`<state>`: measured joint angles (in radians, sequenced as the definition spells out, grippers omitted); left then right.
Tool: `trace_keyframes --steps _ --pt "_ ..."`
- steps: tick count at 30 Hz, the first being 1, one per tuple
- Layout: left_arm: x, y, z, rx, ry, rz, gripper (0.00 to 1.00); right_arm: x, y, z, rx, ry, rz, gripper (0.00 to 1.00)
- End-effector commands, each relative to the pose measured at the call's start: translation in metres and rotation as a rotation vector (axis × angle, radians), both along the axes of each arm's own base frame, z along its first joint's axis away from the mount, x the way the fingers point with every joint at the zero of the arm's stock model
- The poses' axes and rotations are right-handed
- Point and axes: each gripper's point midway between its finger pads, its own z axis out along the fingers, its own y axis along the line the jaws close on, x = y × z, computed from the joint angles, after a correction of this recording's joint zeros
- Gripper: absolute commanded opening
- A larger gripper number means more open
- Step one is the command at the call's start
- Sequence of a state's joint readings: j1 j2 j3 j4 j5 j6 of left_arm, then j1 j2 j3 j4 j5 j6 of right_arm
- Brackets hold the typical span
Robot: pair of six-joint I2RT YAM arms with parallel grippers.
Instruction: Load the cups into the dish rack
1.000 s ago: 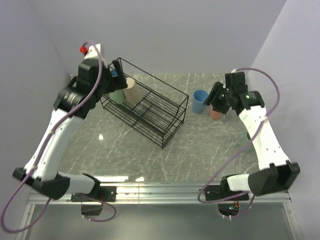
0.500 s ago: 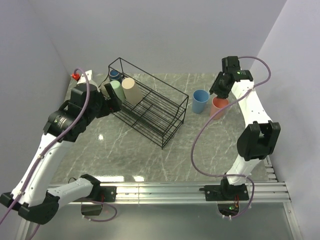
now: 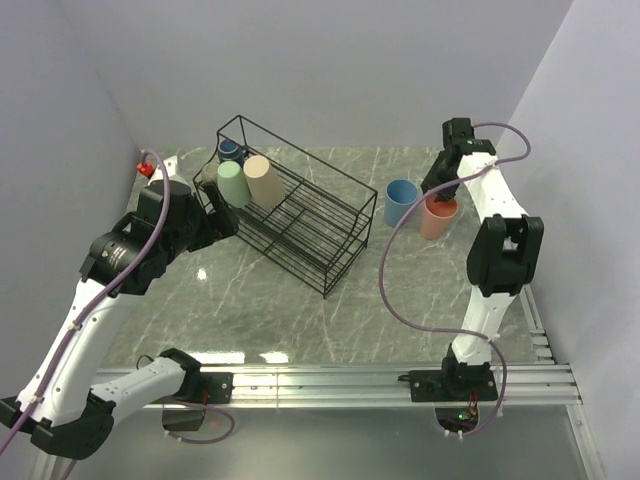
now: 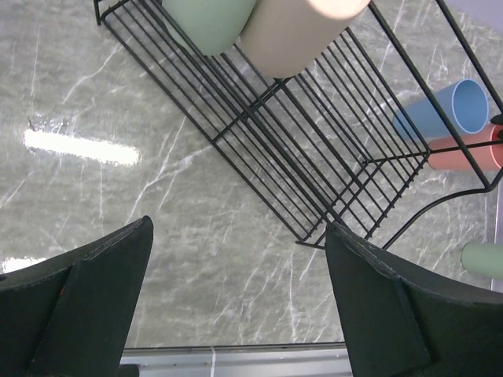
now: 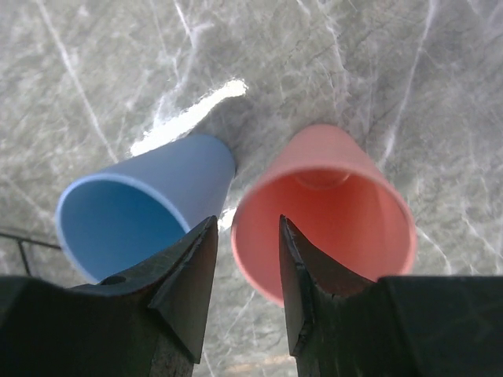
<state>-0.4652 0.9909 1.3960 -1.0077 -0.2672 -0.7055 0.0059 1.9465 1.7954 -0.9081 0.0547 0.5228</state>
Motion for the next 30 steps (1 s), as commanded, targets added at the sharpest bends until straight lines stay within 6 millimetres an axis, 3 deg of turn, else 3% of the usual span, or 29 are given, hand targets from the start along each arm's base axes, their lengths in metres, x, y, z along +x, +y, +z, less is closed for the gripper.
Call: trace_keyframes --steps 1,5,8,9,11,14,17,18,20,21,23,24,26,28,30 --pt "-0.006 0.004 0.006 -0.02 -0.008 0.018 0.96 0.024 -0.001 0.0 0.001 -0.046 -0.013 0.43" --pt "-0.009 0.008 0.005 -0.006 0.003 0.031 0.96 0.027 -0.002 -0.012 -0.004 -0.011 -0.018 0.38" --pt "-0.012 0.012 0.007 -0.006 0.001 0.045 0.96 0.024 -0.004 -0.02 -0.016 0.004 -0.024 0.24" --pt "-0.013 0.014 0.007 -0.003 0.0 0.052 0.96 0.023 -0.004 -0.021 -0.015 0.006 -0.023 0.11" --pt "-0.016 0.015 0.007 -0.005 0.001 0.056 0.96 0.02 -0.005 -0.024 -0.019 0.016 -0.027 0.01" --pt "-0.019 0.018 0.007 0.001 0.002 0.061 0.96 0.017 -0.009 -0.015 -0.037 0.007 -0.035 0.0" --pt "-0.017 0.016 0.011 -0.002 -0.012 0.049 0.96 0.017 -0.015 0.013 -0.072 -0.032 -0.044 0.0" --pt "-0.014 0.015 0.011 0.002 -0.016 0.042 0.96 0.021 -0.02 0.035 -0.094 -0.076 -0.059 0.0" --pt "-0.011 0.011 0.011 0.002 -0.015 0.025 0.96 0.014 -0.021 0.054 -0.099 -0.078 -0.058 0.0" --pt "-0.008 0.007 0.011 0.006 -0.009 0.014 0.96 0.018 -0.02 0.08 -0.092 -0.131 -0.059 0.0" --pt "-0.001 -0.001 0.017 -0.007 -0.028 -0.017 0.96 0.008 -0.017 0.103 -0.075 -0.143 -0.058 0.0" --pt "0.003 -0.005 0.017 -0.007 -0.03 -0.03 0.96 0.005 -0.016 0.129 -0.066 -0.202 -0.057 0.0" --pt "0.01 -0.018 0.025 -0.044 -0.059 -0.077 0.98 -0.004 -0.014 0.155 -0.054 -0.256 -0.06 0.0" --pt "0.015 -0.031 0.028 -0.079 -0.071 -0.124 1.0 -0.018 -0.008 0.189 -0.02 -0.342 -0.045 0.0" --pt "0.018 -0.058 0.042 -0.17 -0.126 -0.24 1.0 -0.038 0.02 0.214 0.112 -0.404 0.045 0.0"
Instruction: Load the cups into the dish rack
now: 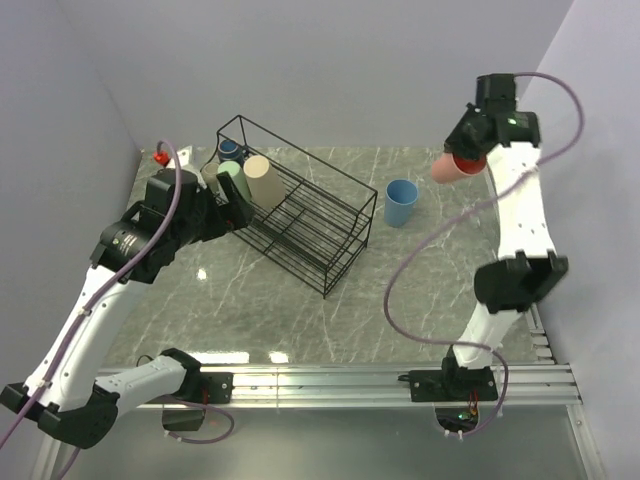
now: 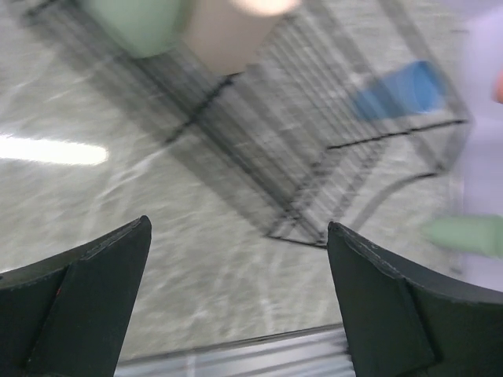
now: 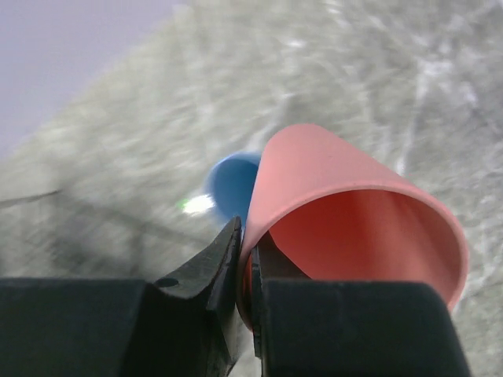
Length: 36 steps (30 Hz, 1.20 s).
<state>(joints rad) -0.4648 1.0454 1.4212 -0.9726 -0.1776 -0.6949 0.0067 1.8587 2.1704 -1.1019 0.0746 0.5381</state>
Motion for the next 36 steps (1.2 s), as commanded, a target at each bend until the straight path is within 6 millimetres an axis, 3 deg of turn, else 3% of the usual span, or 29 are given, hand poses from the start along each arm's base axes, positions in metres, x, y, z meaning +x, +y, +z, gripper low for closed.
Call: trace_keyframes --steps 1,2,4,5,6,7,8,9,15,27,36 --pt "0.01 -0.046 0.046 -0.18 -0.166 -0.193 0.99 -0.048 0.035 0.07 0.166 -0.155 0.121 0.0" --pt "0.015 -0.058 0.063 -0.239 -0.234 -0.237 0.99 -0.054 0.064 0.088 0.285 -0.223 0.241 0.0" --pt "0.005 -0.087 0.069 -0.363 -0.238 -0.381 0.99 -0.085 0.094 0.091 0.466 -0.25 0.325 0.0" --pt "0.002 -0.098 0.065 -0.411 -0.226 -0.428 0.99 -0.087 0.106 0.108 0.53 -0.341 0.384 0.0" --pt "-0.004 -0.113 0.091 -0.525 -0.294 -0.513 0.99 -0.112 0.126 0.095 0.656 -0.295 0.466 0.0" --pt "-0.009 -0.121 0.097 -0.58 -0.306 -0.562 0.99 -0.115 0.136 0.108 0.765 -0.331 0.487 0.0" --pt "-0.01 -0.128 0.09 -0.627 -0.302 -0.596 0.99 -0.122 0.142 0.106 0.824 -0.322 0.505 0.0" --pt "-0.013 -0.133 0.11 -0.714 -0.363 -0.636 0.99 -0.139 0.15 0.099 0.888 -0.293 0.541 0.0" --pt "-0.023 -0.151 0.101 -0.841 -0.328 -0.74 0.99 -0.175 0.162 0.12 1.0 -0.335 0.613 0.0" --pt "-0.023 -0.19 0.076 -0.862 -0.232 -0.767 0.99 -0.207 0.186 0.134 1.144 -0.327 0.7 0.0" --pt "-0.034 -0.206 0.089 -0.937 -0.274 -0.802 0.99 -0.224 0.211 0.125 1.192 -0.228 0.759 0.0"
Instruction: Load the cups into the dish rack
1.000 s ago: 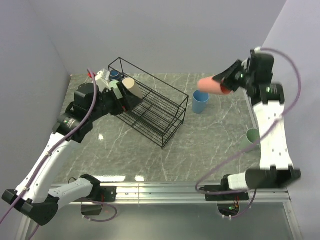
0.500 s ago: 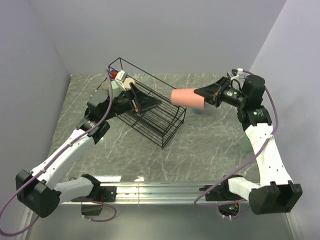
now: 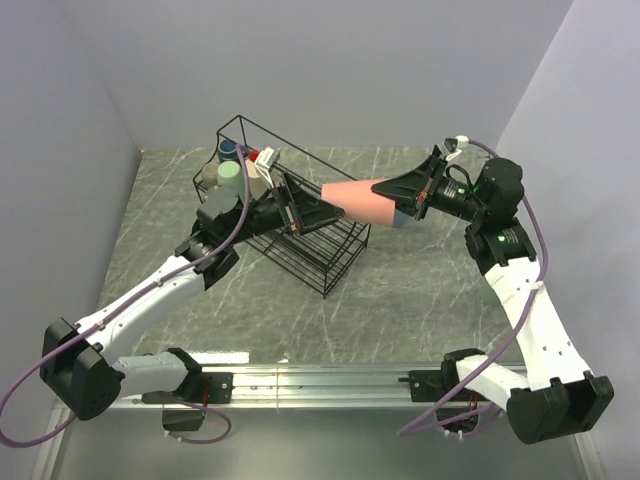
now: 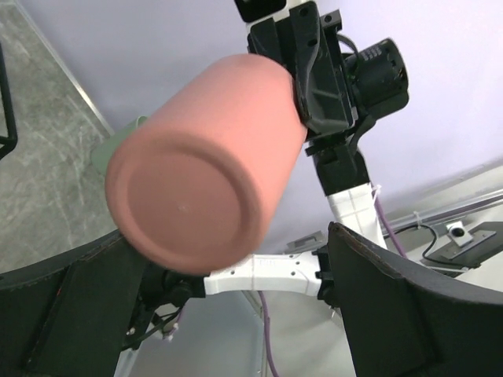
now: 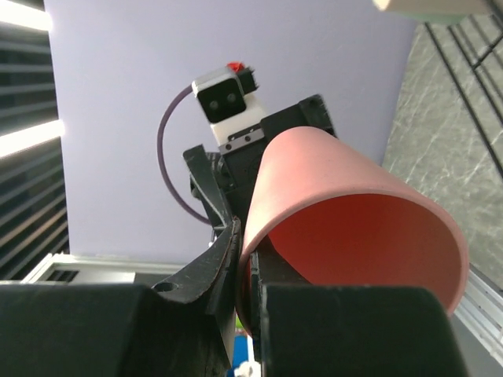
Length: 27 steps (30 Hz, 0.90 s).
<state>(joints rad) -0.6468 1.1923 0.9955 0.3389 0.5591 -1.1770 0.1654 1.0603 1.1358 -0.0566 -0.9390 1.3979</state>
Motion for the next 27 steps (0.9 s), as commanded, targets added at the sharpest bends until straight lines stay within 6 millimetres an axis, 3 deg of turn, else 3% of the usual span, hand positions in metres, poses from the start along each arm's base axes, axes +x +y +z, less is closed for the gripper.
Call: trace_keyframes --steps 1,9,13,16,18,19,21,24,27 --pt "-0.003 0.0 0.031 -0.114 -0.08 0.01 0.99 -0.017 0.013 0.004 0.025 -0.04 0.08 0.0" --pt "-0.002 -0.001 0.037 -0.121 -0.093 0.039 0.86 -0.022 0.015 -0.014 0.046 -0.008 0.097 0.0" --pt "-0.001 0.0 0.042 -0.114 -0.104 0.052 0.67 -0.021 0.015 -0.02 0.033 0.009 0.096 0.0" --pt "0.002 0.005 0.048 -0.116 -0.12 0.088 0.62 -0.023 0.017 -0.025 0.042 0.027 0.111 0.0" --pt "0.003 0.008 0.055 -0.124 -0.133 0.104 0.69 -0.024 0.017 -0.03 0.036 0.037 0.12 0.0" --pt "0.003 0.009 0.058 -0.127 -0.141 0.1 0.82 -0.024 0.017 -0.032 0.035 0.04 0.122 0.0" --pt "0.004 0.008 0.064 -0.13 -0.148 0.093 0.9 -0.026 0.017 -0.036 0.035 0.049 0.123 0.0" --pt "0.005 0.005 0.069 -0.128 -0.157 0.083 0.91 -0.028 0.016 -0.039 0.038 0.056 0.12 0.0" --pt "0.004 0.006 0.071 -0.14 -0.159 0.081 0.87 -0.027 0.015 -0.04 0.041 0.057 0.111 0.0"
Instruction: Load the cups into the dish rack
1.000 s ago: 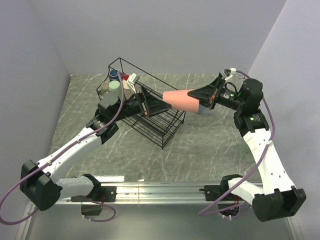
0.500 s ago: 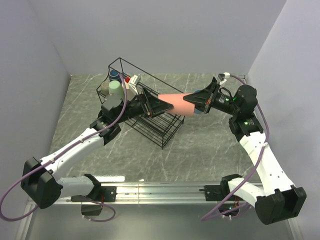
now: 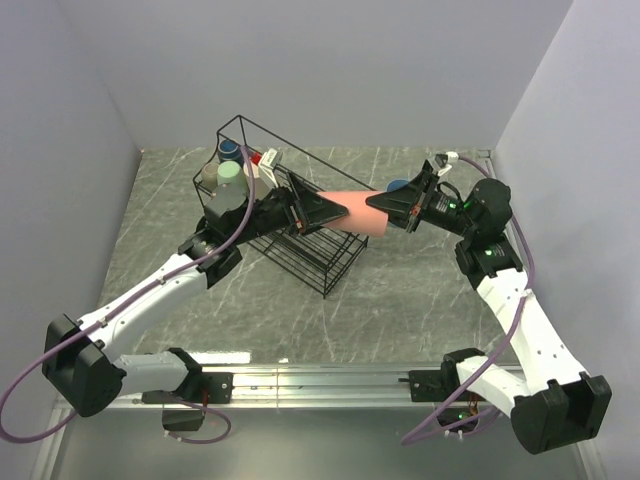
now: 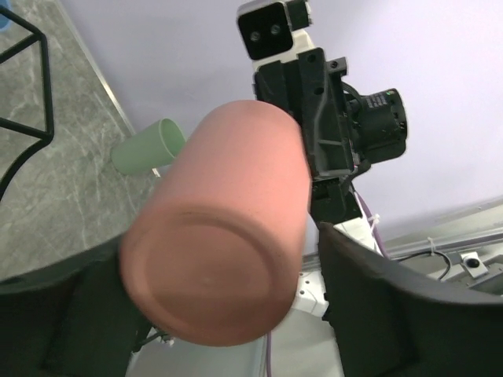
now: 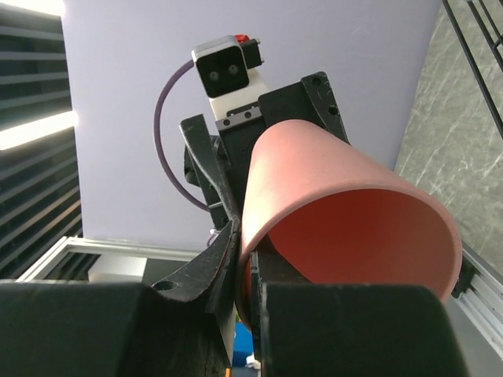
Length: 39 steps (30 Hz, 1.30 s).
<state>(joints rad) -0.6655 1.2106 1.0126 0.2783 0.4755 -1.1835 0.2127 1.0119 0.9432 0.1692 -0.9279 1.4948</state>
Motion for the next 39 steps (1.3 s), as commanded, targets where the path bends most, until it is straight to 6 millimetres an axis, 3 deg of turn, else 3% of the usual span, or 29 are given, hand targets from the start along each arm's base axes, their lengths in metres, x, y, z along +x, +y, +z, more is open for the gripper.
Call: trace_keyframes --steps 1,6,7,9,10,11,12,13,14,15,16,17,21,22,24,30,34,36,39 --pt "-0.008 0.01 0.08 -0.157 -0.223 0.018 0.78 -0.016 0.004 -0.015 -0.02 0.05 0.069 0.0" --pt "-0.007 0.014 0.08 -0.145 -0.226 0.042 0.5 -0.017 0.005 -0.013 -0.021 0.046 0.082 0.0" --pt "-0.006 0.015 0.085 -0.142 -0.234 0.056 0.38 -0.018 0.005 -0.014 -0.024 0.045 0.086 0.0" --pt "0.002 0.018 0.08 -0.09 -0.221 0.095 0.29 -0.018 0.004 -0.012 -0.051 0.004 0.083 0.0" --pt "0.002 0.021 0.089 -0.084 -0.236 0.107 0.26 -0.02 0.004 -0.019 -0.081 0.047 0.086 0.25" --pt "0.007 0.021 0.086 -0.051 -0.247 0.122 0.25 -0.015 0.002 -0.011 -0.107 0.022 0.06 0.4" --pt "0.011 0.022 0.073 0.013 -0.203 0.126 0.24 -0.013 -0.001 -0.014 -0.163 -0.037 0.047 0.49" --pt "0.015 0.026 0.082 0.027 -0.222 0.142 0.22 -0.014 -0.005 -0.026 -0.214 0.029 0.037 0.69" --pt "0.019 0.029 0.079 0.069 -0.244 0.156 0.21 -0.01 -0.009 -0.016 -0.249 -0.004 0.011 0.71" --pt "0.022 0.033 0.074 0.11 -0.233 0.171 0.21 -0.004 -0.016 -0.021 -0.321 -0.054 -0.031 0.72" --pt "0.027 0.042 0.074 0.153 -0.222 0.202 0.22 -0.007 -0.021 -0.033 -0.372 0.007 -0.037 0.73" --pt "0.031 0.048 0.07 0.203 -0.241 0.223 0.22 -0.004 -0.028 -0.028 -0.417 -0.047 -0.064 0.74" --pt "0.055 0.082 0.054 0.399 -0.224 0.334 0.22 -0.001 -0.059 -0.044 -0.566 -0.02 -0.187 0.74" --pt "0.054 0.092 0.048 0.468 -0.195 0.347 0.22 -0.001 -0.068 -0.052 -0.611 0.01 -0.225 0.74" --pt "0.071 0.106 0.026 0.614 -0.179 0.406 0.22 -0.005 -0.077 -0.057 -0.658 -0.002 -0.253 0.74" --pt "0.093 0.126 -0.027 0.871 -0.101 0.439 0.22 -0.014 -0.079 -0.078 -0.683 0.041 -0.24 0.72" --pt "0.102 0.137 -0.051 0.934 -0.059 0.495 0.16 -0.013 -0.083 -0.073 -0.705 0.031 -0.258 0.71" --pt "0.104 0.141 -0.052 0.931 -0.067 0.527 0.15 -0.012 -0.087 -0.071 -0.721 0.023 -0.271 0.71" --pt "0.106 0.146 -0.074 0.972 -0.051 0.541 0.15 -0.013 -0.088 -0.07 -0.73 0.021 -0.269 0.71"
